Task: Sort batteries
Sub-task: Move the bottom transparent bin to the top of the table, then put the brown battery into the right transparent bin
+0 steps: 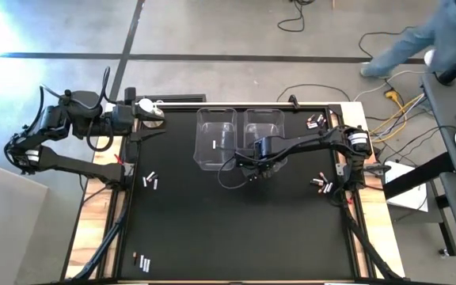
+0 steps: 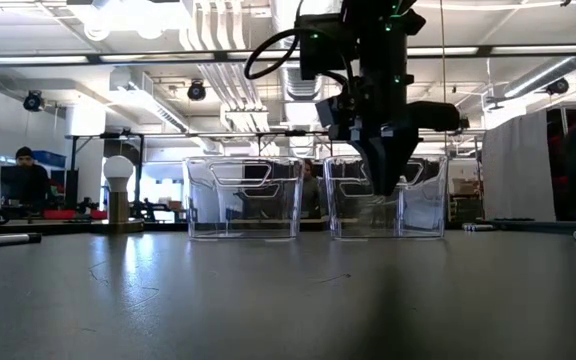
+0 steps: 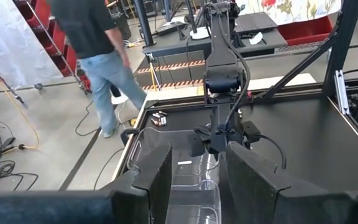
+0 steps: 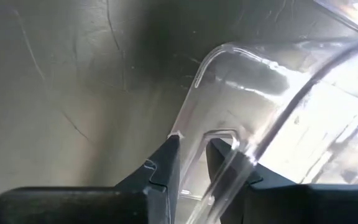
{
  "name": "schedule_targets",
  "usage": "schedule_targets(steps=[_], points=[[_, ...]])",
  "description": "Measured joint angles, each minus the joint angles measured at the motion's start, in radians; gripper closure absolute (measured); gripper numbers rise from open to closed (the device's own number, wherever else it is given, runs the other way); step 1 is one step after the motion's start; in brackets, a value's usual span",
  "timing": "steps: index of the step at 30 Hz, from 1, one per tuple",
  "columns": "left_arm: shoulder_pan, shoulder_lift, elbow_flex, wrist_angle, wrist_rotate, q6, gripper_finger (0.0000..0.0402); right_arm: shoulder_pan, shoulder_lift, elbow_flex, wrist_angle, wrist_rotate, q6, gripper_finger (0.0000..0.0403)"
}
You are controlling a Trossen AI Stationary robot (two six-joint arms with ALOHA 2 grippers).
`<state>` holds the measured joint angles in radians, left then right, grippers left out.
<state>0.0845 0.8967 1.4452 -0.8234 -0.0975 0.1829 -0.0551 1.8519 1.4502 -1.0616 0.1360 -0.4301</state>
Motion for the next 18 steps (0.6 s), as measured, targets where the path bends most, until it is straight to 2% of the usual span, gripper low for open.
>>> schedule_targets(steps=[8,12,15,18], points=[[0.0,-0.003,0.0,0.007,0.04,-0.038,0.0271,0.002,-0.009,0.0,-0.011,0.022,0.014,0.0299],[0.001,-0.02,0.0,0.021,0.018,-0.065,0.0269,0.003,-0.034,0.001,-0.011,0.021,0.048,0.0274],[0.001,-0.038,0.0,0.021,0.006,-0.065,0.0257,0.003,-0.061,0.001,-0.018,0.021,0.076,0.0251],[0.001,-0.052,0.0,0.015,0.005,-0.082,0.024,0.011,-0.113,0.016,-0.027,0.006,0.17,0.0229]])
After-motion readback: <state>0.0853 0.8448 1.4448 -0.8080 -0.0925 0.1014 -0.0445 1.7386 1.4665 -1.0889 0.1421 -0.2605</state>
